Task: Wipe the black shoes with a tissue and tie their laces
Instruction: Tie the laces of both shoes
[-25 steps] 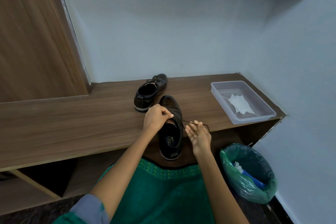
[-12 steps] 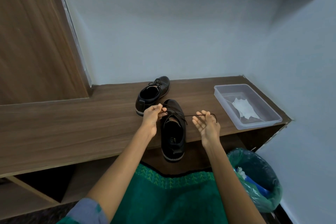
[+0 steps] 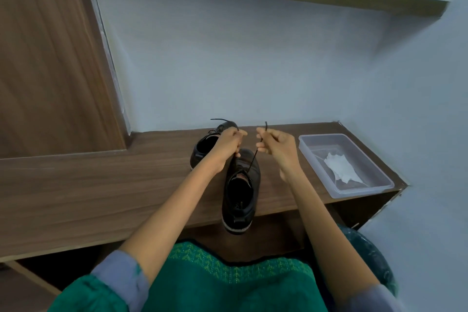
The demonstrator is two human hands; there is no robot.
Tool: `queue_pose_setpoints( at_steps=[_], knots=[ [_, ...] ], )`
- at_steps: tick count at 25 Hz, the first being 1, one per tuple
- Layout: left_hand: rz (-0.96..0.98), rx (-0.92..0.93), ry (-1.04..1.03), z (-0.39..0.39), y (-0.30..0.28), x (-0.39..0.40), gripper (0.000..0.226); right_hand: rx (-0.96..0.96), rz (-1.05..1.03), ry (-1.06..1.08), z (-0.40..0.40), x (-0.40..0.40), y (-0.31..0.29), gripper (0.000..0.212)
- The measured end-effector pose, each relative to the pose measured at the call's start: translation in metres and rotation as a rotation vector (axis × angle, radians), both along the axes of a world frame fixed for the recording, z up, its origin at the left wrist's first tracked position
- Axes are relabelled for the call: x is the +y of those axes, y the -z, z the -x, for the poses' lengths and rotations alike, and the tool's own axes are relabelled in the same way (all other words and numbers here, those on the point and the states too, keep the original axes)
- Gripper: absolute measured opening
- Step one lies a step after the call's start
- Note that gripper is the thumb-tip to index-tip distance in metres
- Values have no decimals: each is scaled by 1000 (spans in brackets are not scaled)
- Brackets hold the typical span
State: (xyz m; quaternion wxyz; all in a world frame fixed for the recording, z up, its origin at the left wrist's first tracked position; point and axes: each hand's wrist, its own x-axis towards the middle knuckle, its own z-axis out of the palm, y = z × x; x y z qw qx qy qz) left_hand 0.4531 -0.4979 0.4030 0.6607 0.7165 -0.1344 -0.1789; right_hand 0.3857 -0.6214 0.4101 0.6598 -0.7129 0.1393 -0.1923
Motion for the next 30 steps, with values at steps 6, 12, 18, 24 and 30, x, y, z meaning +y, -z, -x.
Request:
queue_pose_setpoints(
  at_steps=[6, 12, 18, 24, 30],
  knots=[
    [-204, -60, 236, 2, -12, -8, 23, 23, 173, 26, -14, 7, -10, 13],
    [-119, -79, 131, -4, -5, -15, 34, -56, 7, 18, -10, 7, -1, 21],
    [127, 25, 13, -9, 2, -14, 28, 10, -189, 115, -11, 9, 31, 24],
    [477, 275, -30, -9, 3, -8, 25, 106, 173, -17, -5, 17, 64, 16],
    [683, 309, 19, 3, 5, -5, 25, 192, -45, -70, -8, 19, 43, 27]
  ],
)
